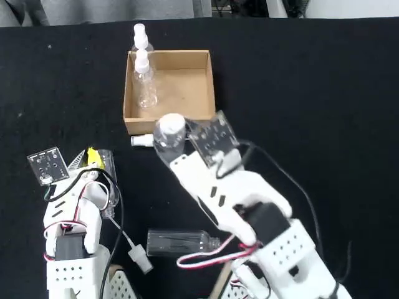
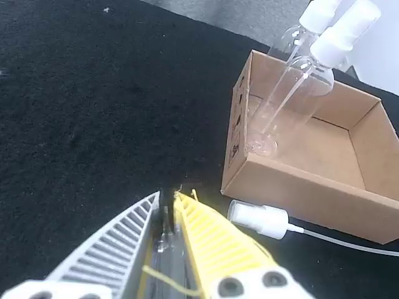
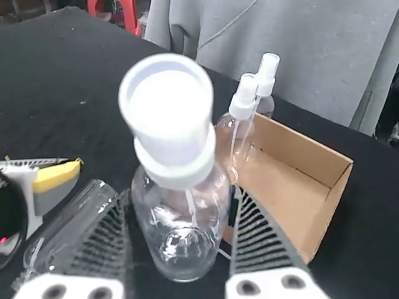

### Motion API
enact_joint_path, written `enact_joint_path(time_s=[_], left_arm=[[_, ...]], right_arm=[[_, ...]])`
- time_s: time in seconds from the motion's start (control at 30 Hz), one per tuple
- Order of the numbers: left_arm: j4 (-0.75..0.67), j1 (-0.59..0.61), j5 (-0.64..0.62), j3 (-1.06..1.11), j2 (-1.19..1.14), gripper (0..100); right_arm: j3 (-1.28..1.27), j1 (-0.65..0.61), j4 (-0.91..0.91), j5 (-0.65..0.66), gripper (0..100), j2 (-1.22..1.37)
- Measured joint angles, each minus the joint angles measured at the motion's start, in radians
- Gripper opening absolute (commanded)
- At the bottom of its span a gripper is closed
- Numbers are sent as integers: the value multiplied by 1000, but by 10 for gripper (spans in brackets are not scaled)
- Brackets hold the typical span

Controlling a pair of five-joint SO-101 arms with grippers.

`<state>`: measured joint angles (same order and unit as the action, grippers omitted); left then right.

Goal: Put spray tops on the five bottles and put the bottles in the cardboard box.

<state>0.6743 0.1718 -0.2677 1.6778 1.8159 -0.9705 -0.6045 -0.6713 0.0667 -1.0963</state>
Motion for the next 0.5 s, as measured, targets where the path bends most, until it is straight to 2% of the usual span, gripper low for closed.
enact_joint_path(time_s=[0.27,0.5], left_arm=[[0,0,0,0,0,30],[0,0,0,0,0,30]], right_arm=[[86,0,104,0,11,227],[170,0,112,5,11,367]])
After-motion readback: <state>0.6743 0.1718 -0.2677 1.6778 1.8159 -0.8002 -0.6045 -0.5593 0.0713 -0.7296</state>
